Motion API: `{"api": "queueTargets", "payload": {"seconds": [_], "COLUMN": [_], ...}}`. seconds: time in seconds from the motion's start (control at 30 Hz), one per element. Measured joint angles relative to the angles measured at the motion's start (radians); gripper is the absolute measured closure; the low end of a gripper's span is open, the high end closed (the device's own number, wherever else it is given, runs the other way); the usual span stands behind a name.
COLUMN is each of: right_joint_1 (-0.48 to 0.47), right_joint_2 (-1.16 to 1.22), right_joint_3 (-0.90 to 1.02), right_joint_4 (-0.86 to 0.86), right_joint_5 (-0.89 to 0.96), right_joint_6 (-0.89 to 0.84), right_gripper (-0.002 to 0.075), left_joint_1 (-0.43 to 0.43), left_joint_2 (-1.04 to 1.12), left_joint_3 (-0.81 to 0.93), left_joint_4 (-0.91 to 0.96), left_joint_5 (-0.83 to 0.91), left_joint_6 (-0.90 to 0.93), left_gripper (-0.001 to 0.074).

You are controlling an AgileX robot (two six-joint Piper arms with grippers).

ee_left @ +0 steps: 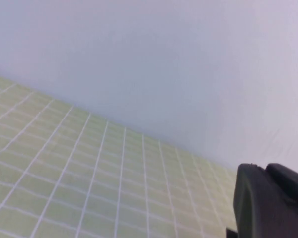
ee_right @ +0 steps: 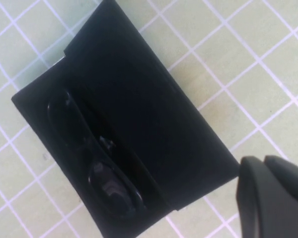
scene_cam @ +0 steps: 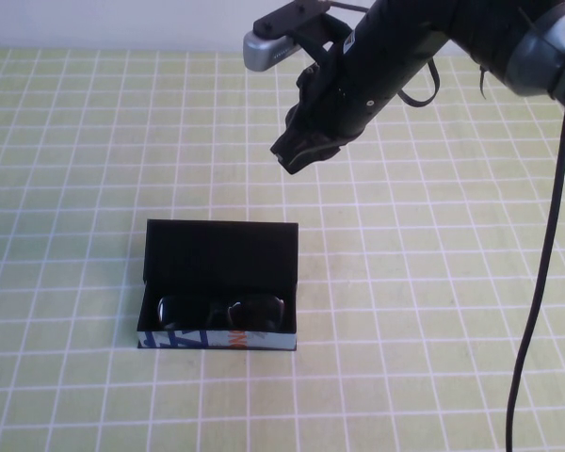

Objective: Return glasses to glasses case
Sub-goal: Close the glasses case

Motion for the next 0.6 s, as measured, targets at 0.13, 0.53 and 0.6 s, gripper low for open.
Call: {"api": "queueTargets", "payload": {"seconds": [0.13, 0.53, 0.6], "right_joint_1": [0.000, 0.000, 0.000], "right_joint_2": [0.000, 0.010, 0.016], "right_joint_3": [0.000, 0.000, 0.000], "right_joint_4": [0.010, 0.033, 0.033], "right_joint_5": [0.000, 0.000, 0.000], "right_joint_6": [0.002, 0.042, 0.044], "right_gripper": [0.0737, 0.0737, 0.0737], "left_joint_1": [0.000, -0.096, -0.147], "left_joint_2": [0.000, 0.295, 0.405], "left_joint_3": [0.000, -0.228, -0.314], "left_joint_4": [-0.006, -0.020, -0.046], "left_joint_5": [-0.049, 0.433, 0.525], "left_joint_6": [-0.064, -0.103, -0.041], "left_gripper": [0.0737, 0.0737, 0.0737]}}
